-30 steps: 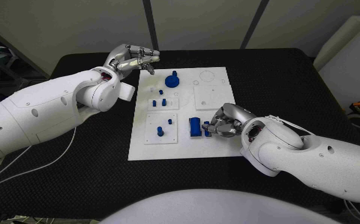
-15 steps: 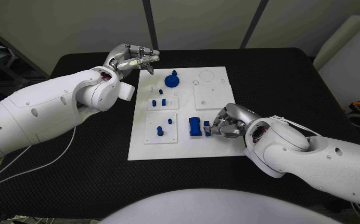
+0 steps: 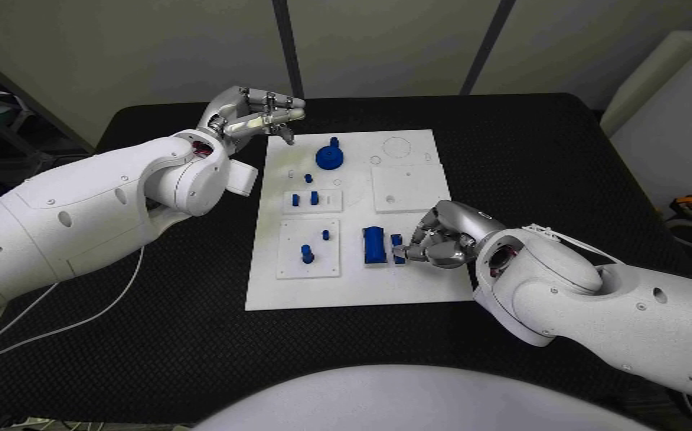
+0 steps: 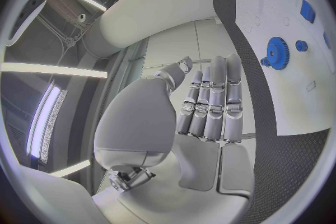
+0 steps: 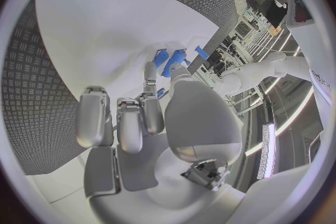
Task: Assemble the parts on the task board
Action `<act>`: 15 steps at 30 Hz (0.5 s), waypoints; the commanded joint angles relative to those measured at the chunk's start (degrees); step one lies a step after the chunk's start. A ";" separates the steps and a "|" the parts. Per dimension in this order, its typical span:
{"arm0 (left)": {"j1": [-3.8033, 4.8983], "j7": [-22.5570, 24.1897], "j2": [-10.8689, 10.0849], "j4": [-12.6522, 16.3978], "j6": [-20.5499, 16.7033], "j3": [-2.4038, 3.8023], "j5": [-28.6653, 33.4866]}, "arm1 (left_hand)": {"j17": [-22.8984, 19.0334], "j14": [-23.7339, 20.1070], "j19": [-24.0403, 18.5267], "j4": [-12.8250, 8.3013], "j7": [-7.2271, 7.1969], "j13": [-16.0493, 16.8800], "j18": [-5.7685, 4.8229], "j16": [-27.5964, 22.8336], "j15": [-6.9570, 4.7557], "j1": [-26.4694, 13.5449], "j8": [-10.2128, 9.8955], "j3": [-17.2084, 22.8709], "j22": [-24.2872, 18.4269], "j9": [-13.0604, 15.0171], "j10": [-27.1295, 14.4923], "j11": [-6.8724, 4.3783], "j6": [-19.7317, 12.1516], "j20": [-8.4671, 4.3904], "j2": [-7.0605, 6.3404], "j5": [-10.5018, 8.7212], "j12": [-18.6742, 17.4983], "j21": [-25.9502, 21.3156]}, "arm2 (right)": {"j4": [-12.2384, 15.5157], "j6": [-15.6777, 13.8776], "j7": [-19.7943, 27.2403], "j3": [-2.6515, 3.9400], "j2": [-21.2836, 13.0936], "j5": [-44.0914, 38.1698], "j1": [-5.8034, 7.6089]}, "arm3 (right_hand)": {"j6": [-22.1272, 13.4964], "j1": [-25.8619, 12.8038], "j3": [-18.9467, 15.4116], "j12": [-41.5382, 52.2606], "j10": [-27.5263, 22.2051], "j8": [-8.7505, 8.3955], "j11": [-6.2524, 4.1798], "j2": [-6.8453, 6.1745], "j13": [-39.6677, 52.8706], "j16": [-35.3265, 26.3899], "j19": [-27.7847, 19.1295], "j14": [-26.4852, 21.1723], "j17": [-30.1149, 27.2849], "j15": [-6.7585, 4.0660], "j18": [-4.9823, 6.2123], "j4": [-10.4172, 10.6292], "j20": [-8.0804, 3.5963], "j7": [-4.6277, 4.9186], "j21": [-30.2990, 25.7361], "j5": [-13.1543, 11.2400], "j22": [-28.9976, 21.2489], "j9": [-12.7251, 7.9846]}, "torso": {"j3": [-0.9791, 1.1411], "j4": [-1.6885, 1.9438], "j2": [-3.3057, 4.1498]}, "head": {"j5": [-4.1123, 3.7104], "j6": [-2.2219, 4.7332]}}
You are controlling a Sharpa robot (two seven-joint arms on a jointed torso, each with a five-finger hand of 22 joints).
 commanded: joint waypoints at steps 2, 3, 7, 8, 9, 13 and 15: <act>0.07 0.17 -0.01 -0.03 0.43 0.03 0.08 | -0.08 -0.23 0.07 -0.05 -0.07 -0.02 -0.99 -0.21 0.01 0.00 0.24 -0.29 -0.08 0.01 -0.34 -0.07 0.44 0.22 0.48 -0.02 0.28 -0.24 | 0.21 1.03 1.74 -0.01 -0.40 -0.17 0.04 | -0.35 -0.22 -0.59 0.21 1.14 0.30 -0.05 -0.06 6.96 0.28 0.18 5.95 15.10 -0.22 -0.57 -0.05 0.31 -0.12 -0.04 -0.59 0.65 0.11 | -0.03 -0.09 0.08 | 0.08 -0.09; 0.07 0.18 0.01 -0.03 0.43 0.03 0.08 | -0.08 -0.23 0.07 -0.05 -0.07 -0.02 -0.99 -0.21 0.01 0.00 0.24 -0.29 -0.08 0.01 -0.34 -0.07 0.44 0.22 0.48 -0.02 0.28 -0.24 | 0.14 1.21 1.84 -0.01 -0.44 -0.10 0.03 | -0.35 -0.09 -0.65 0.22 1.15 0.32 -0.05 -0.03 6.98 0.28 0.18 5.95 15.10 -0.22 -0.57 -0.09 0.31 -0.13 -0.04 -0.70 0.65 0.12 | -0.02 -0.10 0.09 | 0.06 -0.10; 0.07 0.22 0.06 -0.02 0.45 0.03 0.08 | -0.08 -0.23 0.07 -0.05 -0.07 -0.02 -0.99 -0.21 0.01 0.00 0.24 -0.29 -0.08 0.01 -0.34 -0.07 0.44 0.22 0.48 -0.02 0.28 -0.24 | -0.33 1.70 2.10 -0.01 -0.33 0.08 0.03 | -0.38 0.74 -0.85 0.25 1.16 0.40 -0.08 0.12 7.02 0.28 0.17 5.95 15.10 -0.24 -0.57 -0.33 0.30 -0.16 -0.06 -1.09 0.65 0.18 | 0.00 0.01 0.07 | 0.07 -0.23; 0.07 0.23 0.07 -0.02 0.47 0.03 0.08 | -0.08 -0.23 0.07 -0.05 -0.07 -0.02 -0.99 -0.21 0.01 0.00 0.24 -0.29 -0.08 0.01 -0.34 -0.07 0.44 0.22 0.48 -0.02 0.28 -0.24 | -0.55 1.84 2.17 -0.01 -0.26 0.11 0.02 | -0.39 1.09 -0.91 0.26 1.17 0.44 -0.09 0.21 7.03 0.28 0.19 5.95 15.10 -0.25 -0.57 -0.42 0.29 -0.16 -0.04 -1.23 0.69 0.21 | 0.01 0.06 0.07 | 0.07 -0.26; 0.07 0.24 0.08 -0.01 0.47 0.03 0.08 | -0.08 -0.23 0.07 -0.05 -0.07 -0.02 -0.99 -0.21 0.01 0.00 0.24 -0.29 -0.08 0.01 -0.34 -0.07 0.44 0.22 0.48 -0.02 0.28 -0.24 | -0.78 2.00 2.25 -0.01 -0.19 0.11 0.02 | -0.39 1.55 -0.96 0.28 1.18 0.48 -0.10 0.31 7.05 0.28 0.17 5.95 15.10 -0.26 -0.56 -0.55 0.28 -0.18 -0.07 -1.40 0.66 0.24 | 0.02 0.10 0.07 | 0.06 -0.27; 0.06 0.26 0.08 -0.02 0.48 0.03 0.08 | -0.11 -0.24 0.08 -0.06 -0.07 -0.03 -0.99 -0.21 0.01 0.01 0.22 -0.30 -0.08 0.00 -0.45 -0.06 0.39 0.21 0.52 -0.02 0.32 -0.26 | -1.40 2.58 2.51 -0.02 0.07 0.23 0.02 | -0.44 3.12 -1.21 0.30 1.18 0.61 -0.15 0.55 7.10 0.28 0.15 5.95 15.10 -0.30 -0.56 -1.03 0.25 -0.23 -0.11 -2.24 0.65 0.33 | -0.01 0.18 0.02 | 0.19 -0.40; 0.06 0.28 0.10 -0.05 0.48 0.03 0.08 | -0.11 -0.24 0.08 -0.06 -0.07 -0.03 -0.99 -0.21 0.01 0.01 0.22 -0.30 -0.08 0.00 -0.45 -0.06 0.39 0.21 0.52 -0.02 0.32 -0.26 | -1.94 2.87 2.74 -0.02 0.42 0.29 0.01 | -0.48 4.27 -1.31 0.30 1.17 0.69 -0.18 0.63 7.12 0.28 0.13 5.95 15.10 -0.33 -0.55 -1.49 0.23 -0.26 -0.14 -2.99 0.64 0.38 | 0.01 0.20 0.05 | 0.19 -0.42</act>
